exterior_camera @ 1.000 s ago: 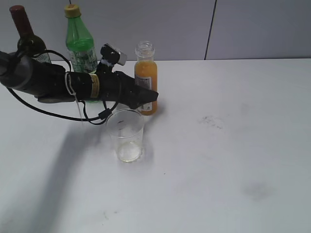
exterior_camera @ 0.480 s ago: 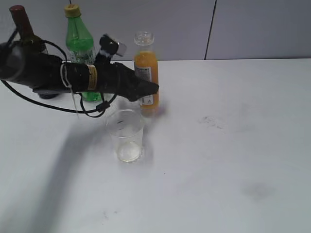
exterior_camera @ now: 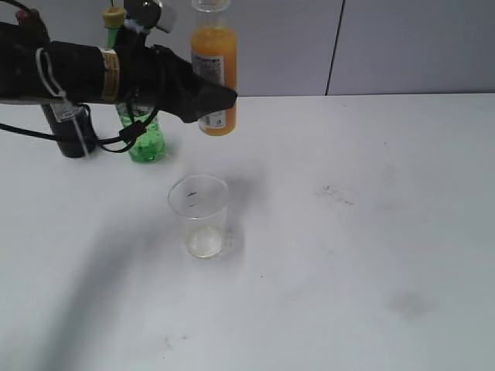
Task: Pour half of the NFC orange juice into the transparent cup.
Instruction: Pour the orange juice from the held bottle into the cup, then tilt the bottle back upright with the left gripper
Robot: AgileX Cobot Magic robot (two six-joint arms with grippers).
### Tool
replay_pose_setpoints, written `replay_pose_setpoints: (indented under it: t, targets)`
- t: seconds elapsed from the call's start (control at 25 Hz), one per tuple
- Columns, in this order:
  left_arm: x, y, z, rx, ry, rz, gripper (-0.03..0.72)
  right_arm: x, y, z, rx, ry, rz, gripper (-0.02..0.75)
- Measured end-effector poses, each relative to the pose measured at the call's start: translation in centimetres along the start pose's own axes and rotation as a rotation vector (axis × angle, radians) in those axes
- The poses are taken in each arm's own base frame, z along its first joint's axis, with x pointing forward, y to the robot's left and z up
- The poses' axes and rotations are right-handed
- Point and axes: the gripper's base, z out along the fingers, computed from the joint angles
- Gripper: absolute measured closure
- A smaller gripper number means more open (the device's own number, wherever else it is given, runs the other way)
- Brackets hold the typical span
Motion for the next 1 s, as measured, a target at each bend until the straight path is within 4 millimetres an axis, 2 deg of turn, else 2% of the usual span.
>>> replay_pose_setpoints:
  t: [0.2,0.4,0.56,0.84,1.0]
  targets:
    - [0.2,-1.1,-4.1,-0.055,0.052,0.012,0.21,0.0,0.0,0.0,0.0,0.0,0.0,0.166]
    - [-0.9,-1.0,-9.1,-0.153,0.03,0.024,0.21,0.0,0.0,0.0,0.0,0.0,0.0,0.166]
    - [-0.4,-1.5,-12.3,-0.266,0.082,0.032,0.21,0.0,0.0,0.0,0.0,0.0,0.0,0.166]
    - [1.8,-4.1,-15.3,-0.355,0.178,0.027,0.21,0.0,0.0,0.0,0.0,0.0,0.0,0.166]
    - [3.5,-3.8,-16.1,-0.461,0.288,0.008,0.21,0.0,0.0,0.0,0.0,0.0,0.0,0.166]
